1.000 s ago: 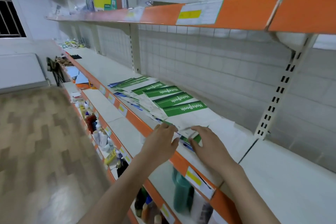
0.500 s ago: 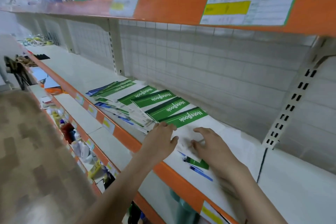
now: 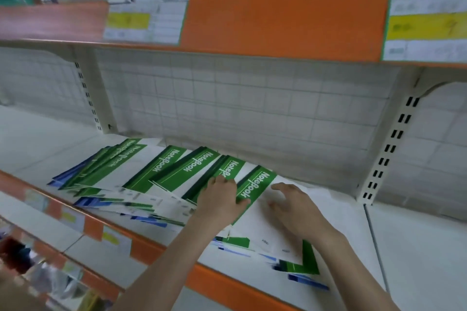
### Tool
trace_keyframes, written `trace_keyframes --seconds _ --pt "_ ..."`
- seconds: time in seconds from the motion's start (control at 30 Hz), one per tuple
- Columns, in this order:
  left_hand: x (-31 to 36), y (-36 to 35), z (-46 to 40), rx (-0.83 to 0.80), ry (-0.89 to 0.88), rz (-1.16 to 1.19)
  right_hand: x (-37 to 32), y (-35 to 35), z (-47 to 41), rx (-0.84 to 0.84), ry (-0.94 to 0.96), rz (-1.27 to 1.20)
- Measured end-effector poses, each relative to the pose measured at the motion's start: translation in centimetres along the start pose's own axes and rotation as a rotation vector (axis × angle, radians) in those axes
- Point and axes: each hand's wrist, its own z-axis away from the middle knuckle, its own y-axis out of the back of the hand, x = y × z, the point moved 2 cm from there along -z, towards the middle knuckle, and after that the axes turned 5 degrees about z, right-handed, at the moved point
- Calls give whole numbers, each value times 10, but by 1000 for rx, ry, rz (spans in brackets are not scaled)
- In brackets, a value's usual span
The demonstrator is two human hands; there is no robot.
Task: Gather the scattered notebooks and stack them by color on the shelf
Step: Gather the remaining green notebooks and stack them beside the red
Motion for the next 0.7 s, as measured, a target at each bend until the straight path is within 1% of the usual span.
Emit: trace_keyframes --seconds 0.13,0.37,0.43,0.53,0.63,0.7 --pt "-1 -4 -11 -115 -1 -131 -1 -9 -4 41 -84 -14" --pt "0 -11 -19 -161 -22 -63 -6 -25 -1 21 -220 14" --pt "-1 -13 -19 -156 -31 6 -8 -29 1 5 -251 81" --pt "-1 -14 -17 -117 -49 185 -12 -34 5 7 -266 150" --pt "-2 -13 -17 -49 -60 335 -18 -37 8 56 -219 213" --pt "-7 -12 -22 -27 -32 468 -21 -39 9 106 -148 205"
